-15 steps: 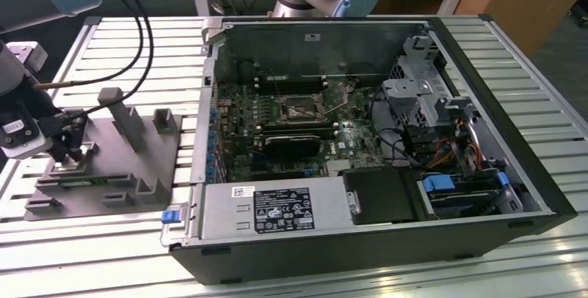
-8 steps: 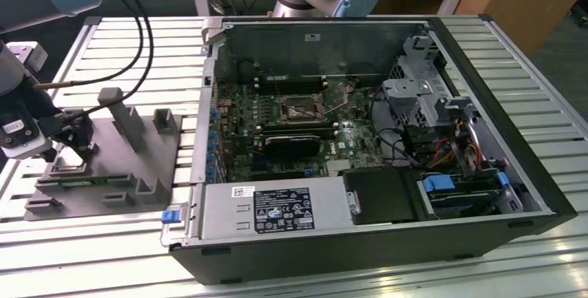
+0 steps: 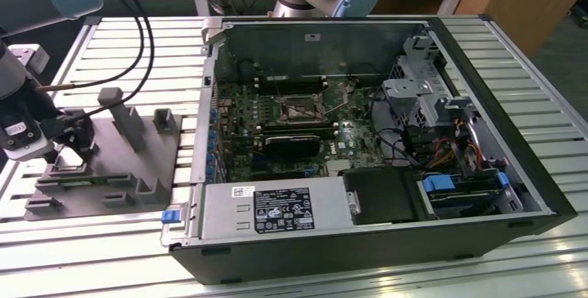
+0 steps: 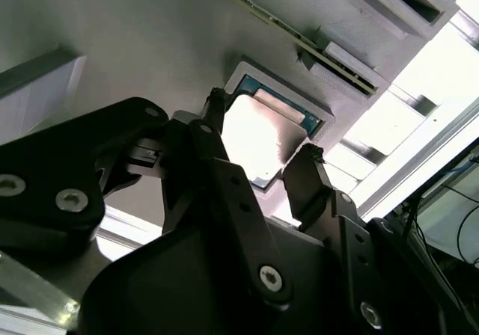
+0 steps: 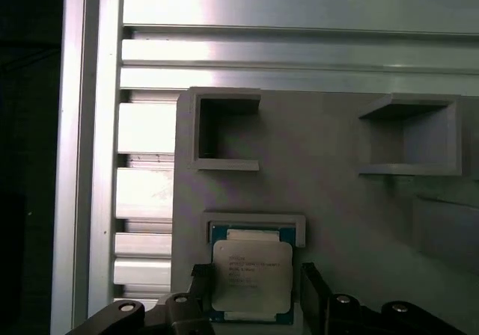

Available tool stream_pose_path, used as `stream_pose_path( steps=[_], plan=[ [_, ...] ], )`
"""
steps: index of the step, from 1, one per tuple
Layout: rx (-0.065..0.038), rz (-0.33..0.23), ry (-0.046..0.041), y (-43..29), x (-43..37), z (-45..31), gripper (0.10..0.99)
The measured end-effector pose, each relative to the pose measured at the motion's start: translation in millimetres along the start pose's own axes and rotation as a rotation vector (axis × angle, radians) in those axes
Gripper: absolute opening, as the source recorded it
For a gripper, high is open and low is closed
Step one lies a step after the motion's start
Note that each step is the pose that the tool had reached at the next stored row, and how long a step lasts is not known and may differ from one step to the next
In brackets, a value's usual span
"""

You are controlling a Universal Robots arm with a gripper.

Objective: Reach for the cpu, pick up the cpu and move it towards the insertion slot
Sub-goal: 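Pick up the cpu and move it towards the insertion slot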

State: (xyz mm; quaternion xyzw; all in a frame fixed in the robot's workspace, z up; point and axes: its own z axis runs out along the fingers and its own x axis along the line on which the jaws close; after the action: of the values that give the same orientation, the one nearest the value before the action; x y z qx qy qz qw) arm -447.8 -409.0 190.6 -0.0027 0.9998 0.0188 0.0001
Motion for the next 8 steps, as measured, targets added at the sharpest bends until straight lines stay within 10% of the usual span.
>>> stream_pose_path(
  steps=[8],
  plan=[
    [0.000, 0.000, 0.0000, 0.9, 0.3, 2.8, 0.592]
  ],
)
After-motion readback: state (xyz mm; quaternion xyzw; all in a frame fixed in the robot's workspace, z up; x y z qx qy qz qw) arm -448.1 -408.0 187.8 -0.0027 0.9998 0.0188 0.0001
